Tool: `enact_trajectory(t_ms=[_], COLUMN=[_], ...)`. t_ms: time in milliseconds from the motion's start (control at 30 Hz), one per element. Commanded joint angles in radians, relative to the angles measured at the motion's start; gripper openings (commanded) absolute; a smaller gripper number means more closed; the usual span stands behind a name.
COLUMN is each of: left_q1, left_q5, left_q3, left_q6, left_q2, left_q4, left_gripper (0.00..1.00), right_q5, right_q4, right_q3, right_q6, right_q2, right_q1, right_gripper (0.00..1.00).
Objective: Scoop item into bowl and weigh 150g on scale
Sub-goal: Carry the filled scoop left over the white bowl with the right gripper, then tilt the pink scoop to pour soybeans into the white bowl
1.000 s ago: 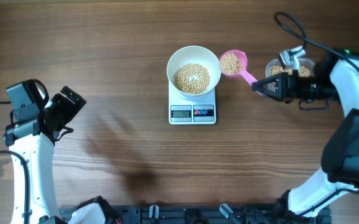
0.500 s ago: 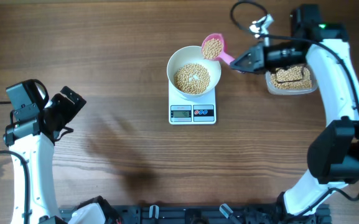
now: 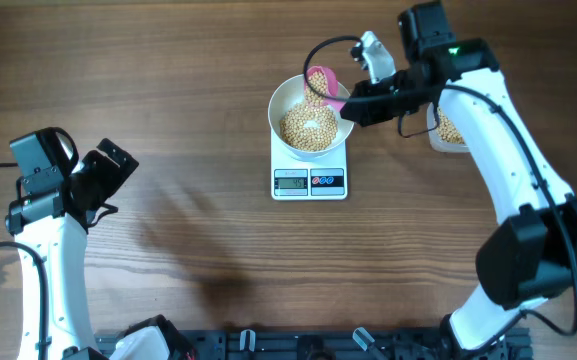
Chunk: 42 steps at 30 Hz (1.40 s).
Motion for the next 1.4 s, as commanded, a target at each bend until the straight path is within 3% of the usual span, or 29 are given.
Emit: enact_trajectory(t_ms=[0,633,867,1133,1367], left_q1=[0.006,0.006,0.006,0.006,0.006], left_q5=[0.011,0.011,0.011,0.011,0.011], left_q3=[-0.003,-0.003,-0.003,-0.003,-0.003], left_q6=[0.02,0.02,0.02,0.02,0.02], left_q2=[-0.001,-0.001,-0.001,-0.001,-0.001], left_q4=[0.003,0.003,0.003,0.003,0.003], left_gripper=[1.0,1.0,1.0,1.0,1.0], right_q5=[0.164,0.363,0.454,0.586,0.586], right_q4=[0.042,-0.038,0.021,0.109,0.1], right_q3=[0.022,0.022,0.022,0.022,0.021], right_q6=[-0.075,-0.173,-0.199,-0.349,-0.369], right_q2=[-0.073,-0.074,-0.074,-0.064,-0.064], right_q1=[0.048,0.121,0.121,0.153,0.192], right_gripper=[0.05,0.04,0.05,0.04,0.05])
